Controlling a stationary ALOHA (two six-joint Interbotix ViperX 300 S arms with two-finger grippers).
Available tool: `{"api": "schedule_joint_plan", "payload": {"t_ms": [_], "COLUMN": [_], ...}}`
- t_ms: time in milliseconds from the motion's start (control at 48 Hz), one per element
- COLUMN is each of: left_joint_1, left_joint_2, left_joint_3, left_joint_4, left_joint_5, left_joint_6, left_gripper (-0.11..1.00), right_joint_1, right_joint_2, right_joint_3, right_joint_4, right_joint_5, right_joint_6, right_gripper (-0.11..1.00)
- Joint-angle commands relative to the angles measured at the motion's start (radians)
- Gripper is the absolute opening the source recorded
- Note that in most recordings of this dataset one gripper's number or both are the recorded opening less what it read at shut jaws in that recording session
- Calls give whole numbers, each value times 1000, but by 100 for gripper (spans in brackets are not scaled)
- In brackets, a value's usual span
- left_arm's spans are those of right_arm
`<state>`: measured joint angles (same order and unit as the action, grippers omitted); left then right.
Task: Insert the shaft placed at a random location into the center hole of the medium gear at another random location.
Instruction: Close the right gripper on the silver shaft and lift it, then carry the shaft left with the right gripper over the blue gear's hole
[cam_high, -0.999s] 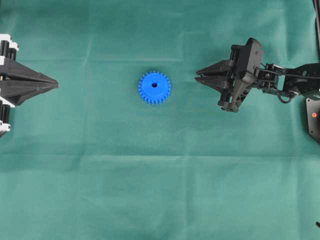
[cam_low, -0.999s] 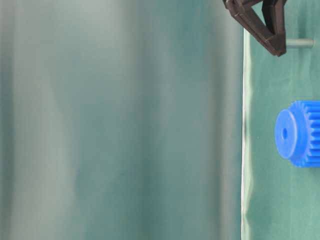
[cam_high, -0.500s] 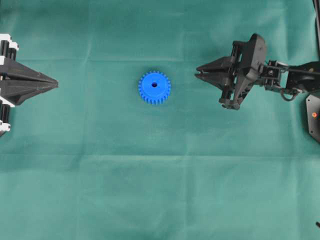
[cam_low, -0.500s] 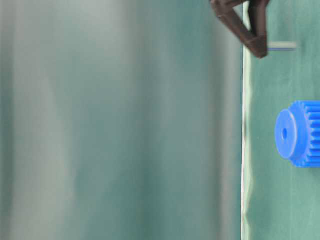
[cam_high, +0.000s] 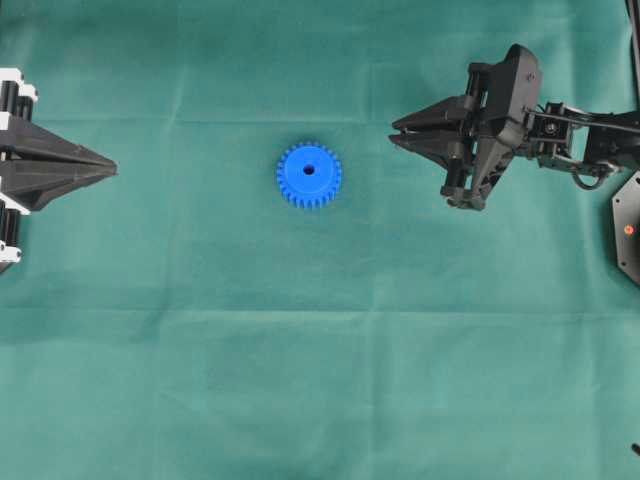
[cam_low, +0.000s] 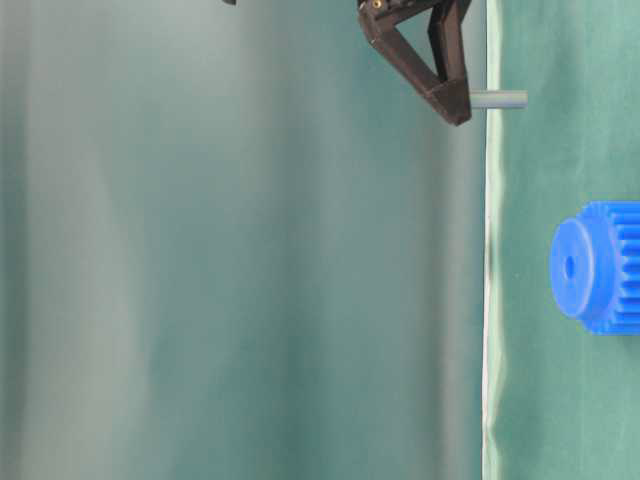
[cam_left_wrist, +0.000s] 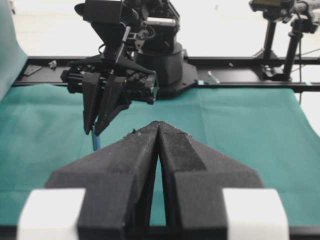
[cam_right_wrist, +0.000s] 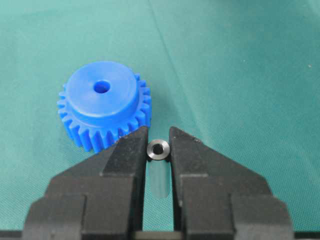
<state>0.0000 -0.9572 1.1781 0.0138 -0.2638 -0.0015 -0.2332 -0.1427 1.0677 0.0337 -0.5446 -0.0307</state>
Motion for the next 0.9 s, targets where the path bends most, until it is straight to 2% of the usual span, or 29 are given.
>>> {"api": "schedule_joint_plan", "payload": {"t_ms": [0,208,625,874], "left_joint_1": [2,0,0,2], "left_joint_2": [9,9,8,8], "left_joint_3": [-17,-17,-18,-18], "left_joint_4": [3,2,2,3], "left_joint_5": [-5,-2,-2,-2], "left_joint_6": [-2,-2,-2,-2], "left_gripper": [0,0,0,0], "right_joint_1": [-3,14,78,95], "right_joint_2": [-14,21,173,236], "right_joint_3": [-25,-67,-275,-359], "right_joint_4": [0,0,0,0], "right_joint_5": [0,-2,32,58], "right_joint_6": [-14,-8,-8,-8], "right_gripper": [13,13,13,13]}}
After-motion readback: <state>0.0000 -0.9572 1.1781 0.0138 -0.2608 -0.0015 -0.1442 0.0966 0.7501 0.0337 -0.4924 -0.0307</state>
